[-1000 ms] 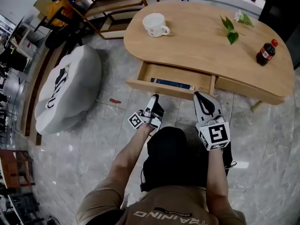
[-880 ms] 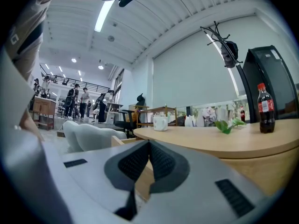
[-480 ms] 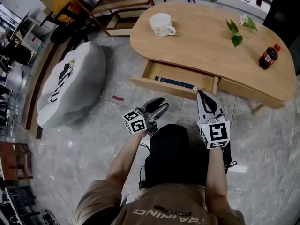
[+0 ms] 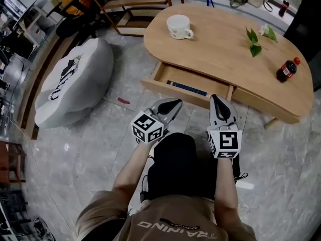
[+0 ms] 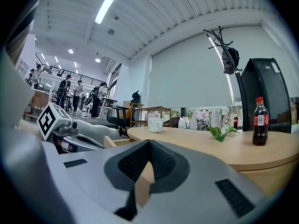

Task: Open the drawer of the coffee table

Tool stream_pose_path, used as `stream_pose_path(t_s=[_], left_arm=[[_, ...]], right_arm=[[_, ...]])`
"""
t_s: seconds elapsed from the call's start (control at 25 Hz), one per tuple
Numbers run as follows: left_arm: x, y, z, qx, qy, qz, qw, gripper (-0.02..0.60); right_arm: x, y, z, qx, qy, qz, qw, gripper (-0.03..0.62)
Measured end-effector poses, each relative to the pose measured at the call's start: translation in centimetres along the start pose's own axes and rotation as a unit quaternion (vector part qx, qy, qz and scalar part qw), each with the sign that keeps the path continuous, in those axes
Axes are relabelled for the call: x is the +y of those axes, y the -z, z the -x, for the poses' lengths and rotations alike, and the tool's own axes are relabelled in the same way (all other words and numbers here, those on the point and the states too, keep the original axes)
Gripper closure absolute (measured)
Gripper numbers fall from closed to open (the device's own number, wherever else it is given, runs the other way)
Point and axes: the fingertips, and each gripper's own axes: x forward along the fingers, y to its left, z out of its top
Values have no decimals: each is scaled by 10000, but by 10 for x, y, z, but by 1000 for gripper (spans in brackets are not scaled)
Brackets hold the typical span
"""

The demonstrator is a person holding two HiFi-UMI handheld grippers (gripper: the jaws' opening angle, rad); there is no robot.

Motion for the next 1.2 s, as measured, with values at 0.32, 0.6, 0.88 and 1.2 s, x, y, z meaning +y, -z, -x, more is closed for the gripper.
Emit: stream_pose_path(t_s=[0.32,0.6,0.88,1.2], left_arm=[[22,-29,8,-62,-456,101,9989,575],[41,-37,9,35,-785,-63,9969,575],[49,-60,2,361,-981,-1127,9881,575],[32,-150,23,421,-1061,-274,9931,575]], right_arm=[[9,2,-10,208,79,86,9997,589],[3,2,-22,174,151,-1,9997,589],[6,-23,-42,240,243,364,9988,589],[-11,-131,-15,755,304,615,9948,591]])
